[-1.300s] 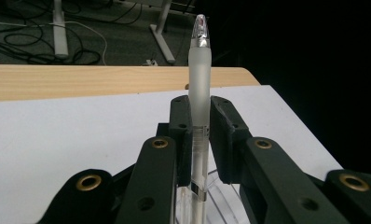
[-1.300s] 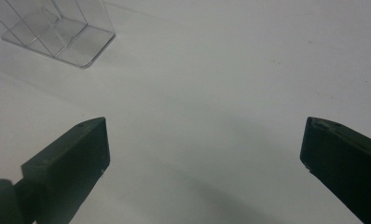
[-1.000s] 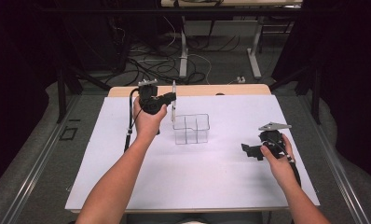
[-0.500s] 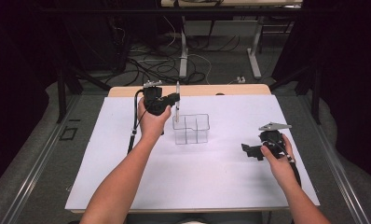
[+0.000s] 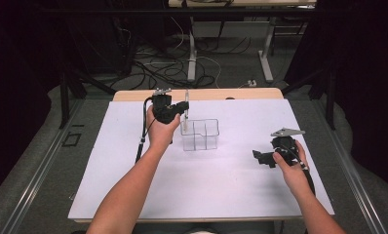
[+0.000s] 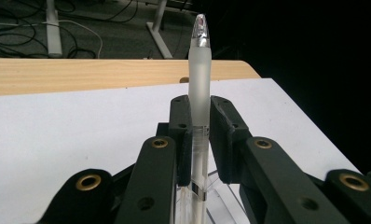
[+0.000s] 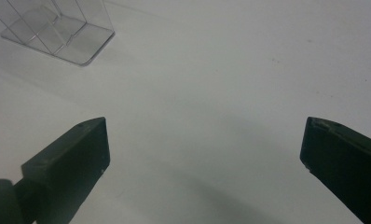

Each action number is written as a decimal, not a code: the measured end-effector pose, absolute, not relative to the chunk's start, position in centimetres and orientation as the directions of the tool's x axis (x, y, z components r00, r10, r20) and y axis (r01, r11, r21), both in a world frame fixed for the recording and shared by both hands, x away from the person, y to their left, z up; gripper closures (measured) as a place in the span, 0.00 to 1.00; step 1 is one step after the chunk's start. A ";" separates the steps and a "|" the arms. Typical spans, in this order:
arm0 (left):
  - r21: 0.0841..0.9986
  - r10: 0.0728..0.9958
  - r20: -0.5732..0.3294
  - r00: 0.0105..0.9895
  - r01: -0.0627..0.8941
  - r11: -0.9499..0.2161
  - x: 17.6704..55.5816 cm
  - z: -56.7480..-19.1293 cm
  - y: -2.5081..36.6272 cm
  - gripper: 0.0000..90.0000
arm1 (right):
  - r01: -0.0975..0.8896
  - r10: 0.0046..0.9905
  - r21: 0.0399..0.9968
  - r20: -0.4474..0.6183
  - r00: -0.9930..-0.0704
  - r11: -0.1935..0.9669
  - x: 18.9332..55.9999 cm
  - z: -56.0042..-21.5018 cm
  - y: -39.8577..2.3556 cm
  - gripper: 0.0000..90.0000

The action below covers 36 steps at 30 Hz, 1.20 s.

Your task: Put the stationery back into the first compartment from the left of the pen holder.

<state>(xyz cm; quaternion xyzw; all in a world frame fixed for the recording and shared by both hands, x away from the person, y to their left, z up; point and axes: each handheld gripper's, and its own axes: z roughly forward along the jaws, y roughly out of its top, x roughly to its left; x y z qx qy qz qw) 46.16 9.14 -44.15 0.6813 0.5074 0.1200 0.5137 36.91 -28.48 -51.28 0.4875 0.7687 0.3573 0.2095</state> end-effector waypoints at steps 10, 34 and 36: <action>0.809 0.813 -0.363 0.456 0.588 0.031 45.8 -45.3 9.1 0.89 | 0.600 0.899 0.753 0.026 -0.437 0.270 36.9 -51.3 -28.4 0.02; 0.817 0.814 -0.338 0.472 0.576 0.005 44.4 -46.4 9.1 0.89 | 0.599 0.893 0.750 0.024 -0.449 0.280 36.9 -51.4 -28.3 0.02; 0.817 0.816 -0.337 0.470 0.576 0.006 44.3 -46.4 9.3 0.88 | 0.600 0.895 0.751 0.025 -0.446 0.278 36.9 -51.4 -28.3 0.02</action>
